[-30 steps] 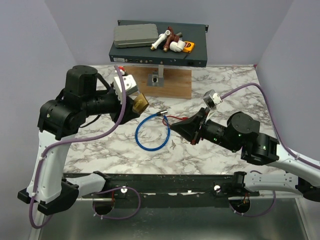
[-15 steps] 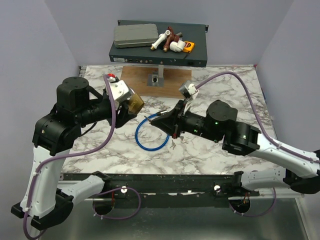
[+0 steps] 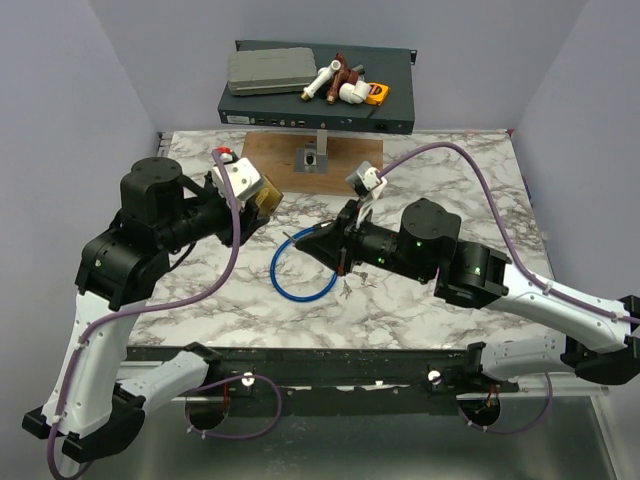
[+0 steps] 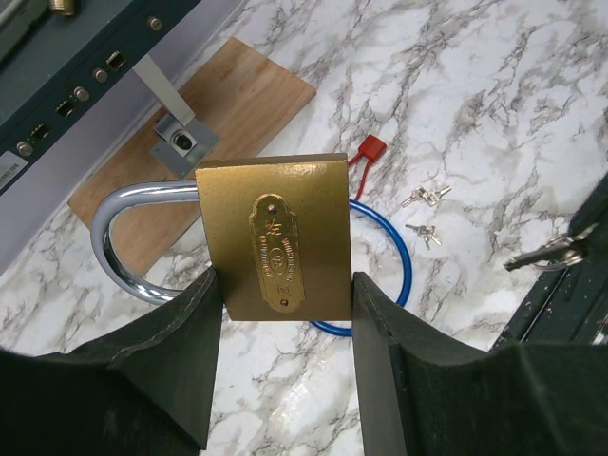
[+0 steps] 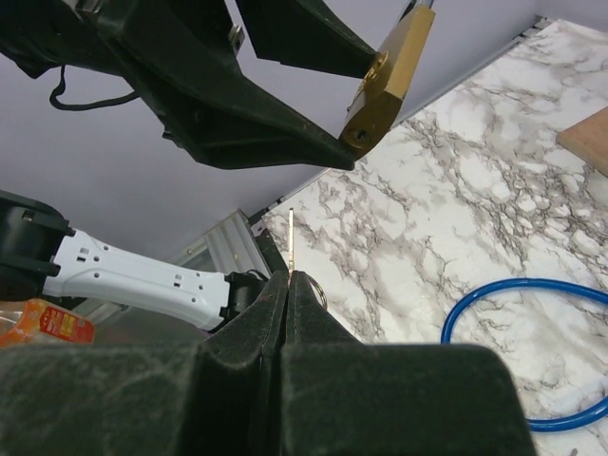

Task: Unlock with the key
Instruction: Unlock the lock.

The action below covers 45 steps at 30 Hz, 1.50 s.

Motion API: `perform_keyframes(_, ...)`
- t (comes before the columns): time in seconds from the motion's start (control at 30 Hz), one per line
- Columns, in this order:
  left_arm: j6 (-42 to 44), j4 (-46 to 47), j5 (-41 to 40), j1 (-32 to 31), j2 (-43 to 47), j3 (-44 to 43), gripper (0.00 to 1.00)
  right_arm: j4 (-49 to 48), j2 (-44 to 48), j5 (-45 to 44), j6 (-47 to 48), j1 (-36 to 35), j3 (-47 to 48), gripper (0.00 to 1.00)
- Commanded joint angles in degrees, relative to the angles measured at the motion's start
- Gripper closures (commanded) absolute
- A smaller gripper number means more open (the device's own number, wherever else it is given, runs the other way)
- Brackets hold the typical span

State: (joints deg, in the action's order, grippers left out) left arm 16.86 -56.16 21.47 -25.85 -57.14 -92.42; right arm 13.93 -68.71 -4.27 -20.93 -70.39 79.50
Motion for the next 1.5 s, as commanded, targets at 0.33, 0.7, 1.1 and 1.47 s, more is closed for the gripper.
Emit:
perform_keyframes(0.33, 2.82, 5.18, 3.8, -0.87, 3.81, -0.86, 1.0, -2.86, -2.69, -0.45, 0.91, -0.01, 2.44, 0.99)
perform_keyframes(0.7, 2.8, 5.97, 2.61, -1.28, 4.67, 0.46, 1.0, -3.8, -3.62, -1.56, 1.57, 0.05, 3.19, 0.99)
perform_keyframes(1.1, 2.3, 5.89, 2.89, -1.57, 4.45, 0.05, 1.0, -4.89, -5.08, -3.43, 2.13, 0.0, 3.35, 0.99)
perform_keyframes(1.47, 2.04, 5.76, 2.4, -1.69, 4.44, 0.29, 1.0, -6.3, -4.4, -4.73, 1.86, 0.0, 2.27, 0.99)
